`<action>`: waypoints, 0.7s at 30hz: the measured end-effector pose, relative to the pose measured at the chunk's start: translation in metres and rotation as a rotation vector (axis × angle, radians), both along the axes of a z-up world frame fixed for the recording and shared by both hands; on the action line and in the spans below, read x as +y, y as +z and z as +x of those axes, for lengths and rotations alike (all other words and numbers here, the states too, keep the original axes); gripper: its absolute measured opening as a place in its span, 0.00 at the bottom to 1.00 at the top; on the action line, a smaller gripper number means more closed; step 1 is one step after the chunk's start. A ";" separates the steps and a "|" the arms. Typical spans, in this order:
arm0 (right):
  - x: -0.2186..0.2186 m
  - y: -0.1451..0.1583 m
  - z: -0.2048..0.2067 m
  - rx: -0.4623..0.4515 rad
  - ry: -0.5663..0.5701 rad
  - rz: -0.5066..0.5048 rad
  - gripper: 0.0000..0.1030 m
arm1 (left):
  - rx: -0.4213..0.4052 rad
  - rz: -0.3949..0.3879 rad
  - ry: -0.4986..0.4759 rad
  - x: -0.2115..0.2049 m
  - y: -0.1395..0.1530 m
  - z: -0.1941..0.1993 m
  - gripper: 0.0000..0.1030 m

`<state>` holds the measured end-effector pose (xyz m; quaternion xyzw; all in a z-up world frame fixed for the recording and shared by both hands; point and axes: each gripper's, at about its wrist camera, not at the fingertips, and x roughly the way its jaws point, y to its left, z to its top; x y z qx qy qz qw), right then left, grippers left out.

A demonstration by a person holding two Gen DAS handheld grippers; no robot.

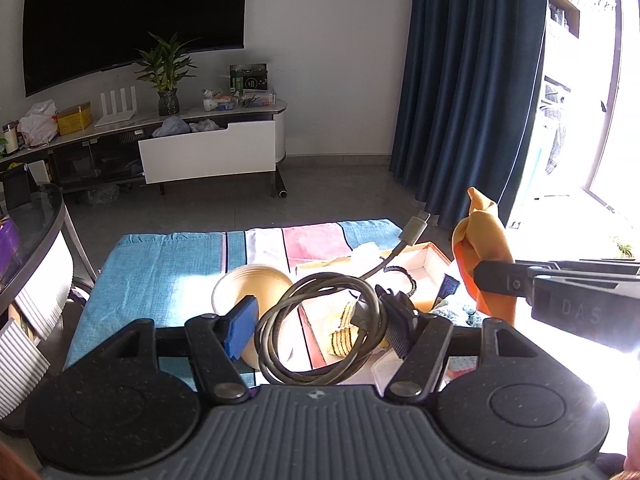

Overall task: Organize soft objects
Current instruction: 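Carry the grey cable and orange glove over the white box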

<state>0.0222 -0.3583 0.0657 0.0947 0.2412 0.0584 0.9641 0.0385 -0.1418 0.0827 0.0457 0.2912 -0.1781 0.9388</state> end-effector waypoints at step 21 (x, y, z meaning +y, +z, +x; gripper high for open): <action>-0.049 -0.019 -0.015 0.046 -0.088 0.006 0.04 | 0.043 -0.010 -0.081 -0.044 -0.015 -0.009 0.65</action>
